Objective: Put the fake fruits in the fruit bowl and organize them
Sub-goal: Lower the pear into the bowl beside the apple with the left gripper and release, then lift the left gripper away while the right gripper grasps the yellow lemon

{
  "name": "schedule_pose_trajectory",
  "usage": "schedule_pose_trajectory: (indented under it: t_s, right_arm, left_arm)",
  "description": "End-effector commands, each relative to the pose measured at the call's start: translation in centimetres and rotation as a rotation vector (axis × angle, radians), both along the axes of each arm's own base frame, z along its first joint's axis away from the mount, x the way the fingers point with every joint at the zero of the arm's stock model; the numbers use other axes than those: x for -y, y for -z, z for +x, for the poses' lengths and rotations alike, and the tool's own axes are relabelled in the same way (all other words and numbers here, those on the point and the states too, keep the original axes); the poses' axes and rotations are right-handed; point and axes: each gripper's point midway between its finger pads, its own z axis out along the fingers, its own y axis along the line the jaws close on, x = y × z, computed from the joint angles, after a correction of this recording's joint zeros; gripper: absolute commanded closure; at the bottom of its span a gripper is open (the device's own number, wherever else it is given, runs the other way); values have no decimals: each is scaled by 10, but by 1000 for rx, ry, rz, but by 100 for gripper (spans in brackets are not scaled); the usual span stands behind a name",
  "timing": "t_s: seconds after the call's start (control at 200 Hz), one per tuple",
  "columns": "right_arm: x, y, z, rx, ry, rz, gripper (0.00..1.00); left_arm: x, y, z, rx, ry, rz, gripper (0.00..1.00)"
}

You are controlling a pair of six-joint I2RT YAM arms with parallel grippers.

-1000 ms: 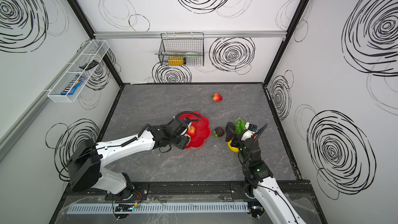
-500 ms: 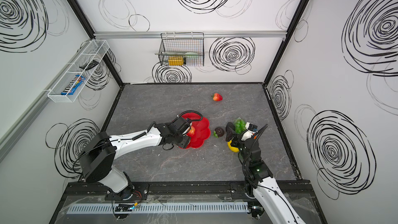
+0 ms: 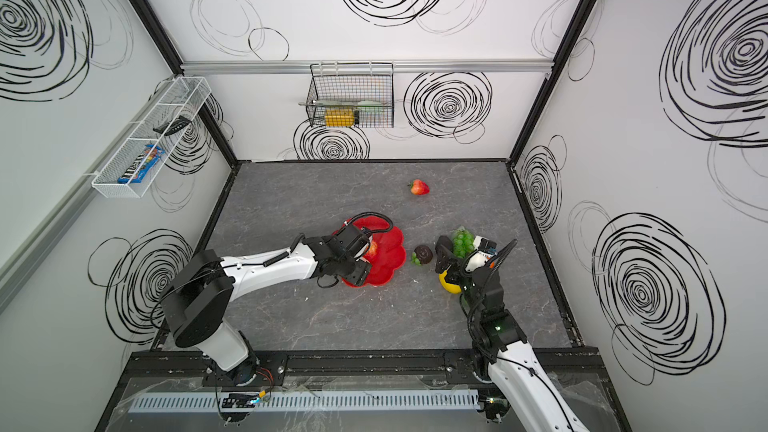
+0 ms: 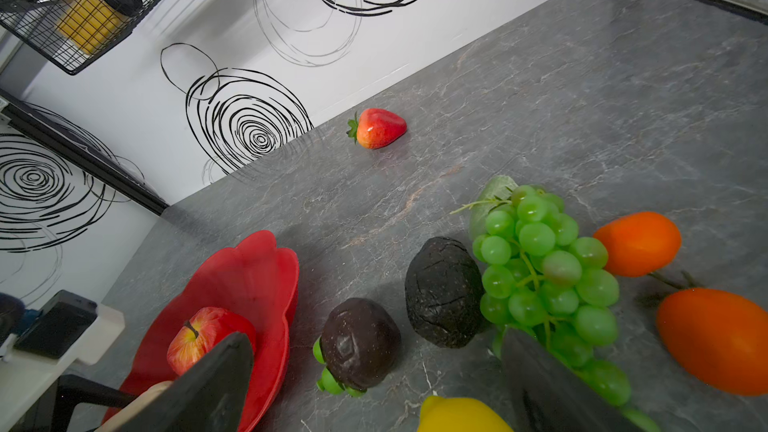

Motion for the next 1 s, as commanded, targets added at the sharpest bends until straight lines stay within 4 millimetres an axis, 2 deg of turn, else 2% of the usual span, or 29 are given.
schedule_pose_trajectory:
  t_s: [0.0,0.27,0.41,0.63,0.871,0.996]
  right_arm:
    - [2,-4,1,29,7,8,3]
    - [2,-4,2,31,6,10,3]
    - [2,-3,2,25,10,9,3]
    - [3,-2,2,24,12,3,3]
    - [3,-1,5,-35,16,-8,3]
    - [-4,-3,8,-119,-17,-33,3]
  left_arm:
    - [7,-8,7,13,-6,-38,23]
    - [5,-13,9,22,-15,-53,20]
    - [3,-17,9,33,-17,-55,14]
    - [4,-33,5,67,-20,-106,7]
    - [8,-86,-5,197,-30,-277,4]
    - [-3,-115,-6,307,-79,-386,4]
